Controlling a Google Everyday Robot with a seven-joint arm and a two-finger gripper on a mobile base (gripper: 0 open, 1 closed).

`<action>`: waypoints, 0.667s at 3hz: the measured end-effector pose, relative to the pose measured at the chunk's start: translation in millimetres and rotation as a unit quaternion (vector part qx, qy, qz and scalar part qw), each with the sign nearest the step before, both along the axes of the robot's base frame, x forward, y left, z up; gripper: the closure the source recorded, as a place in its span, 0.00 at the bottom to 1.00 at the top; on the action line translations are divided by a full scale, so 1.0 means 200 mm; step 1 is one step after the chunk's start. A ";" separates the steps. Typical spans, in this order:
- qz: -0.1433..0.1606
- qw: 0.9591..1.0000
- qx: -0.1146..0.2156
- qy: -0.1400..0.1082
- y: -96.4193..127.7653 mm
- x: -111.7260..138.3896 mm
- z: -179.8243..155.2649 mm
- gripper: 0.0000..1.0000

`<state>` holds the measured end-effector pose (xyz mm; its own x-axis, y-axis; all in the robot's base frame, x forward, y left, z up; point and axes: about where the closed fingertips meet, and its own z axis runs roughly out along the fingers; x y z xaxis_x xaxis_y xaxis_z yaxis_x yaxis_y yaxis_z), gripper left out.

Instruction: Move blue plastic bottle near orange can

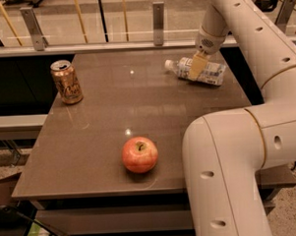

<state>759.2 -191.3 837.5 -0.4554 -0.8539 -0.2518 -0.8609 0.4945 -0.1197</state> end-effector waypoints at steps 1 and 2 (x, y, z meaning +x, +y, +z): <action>0.000 1.000 0.000 0.000 0.00 0.00 0.00 1.00; -0.010 1.000 0.001 -0.008 0.05 -0.02 0.10 1.00</action>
Offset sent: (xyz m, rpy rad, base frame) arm -0.0403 0.0316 0.0537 0.0011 -0.0212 -0.0547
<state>755.3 -181.0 858.3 -0.4693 -0.8435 -0.2612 -0.8485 0.5127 -0.1310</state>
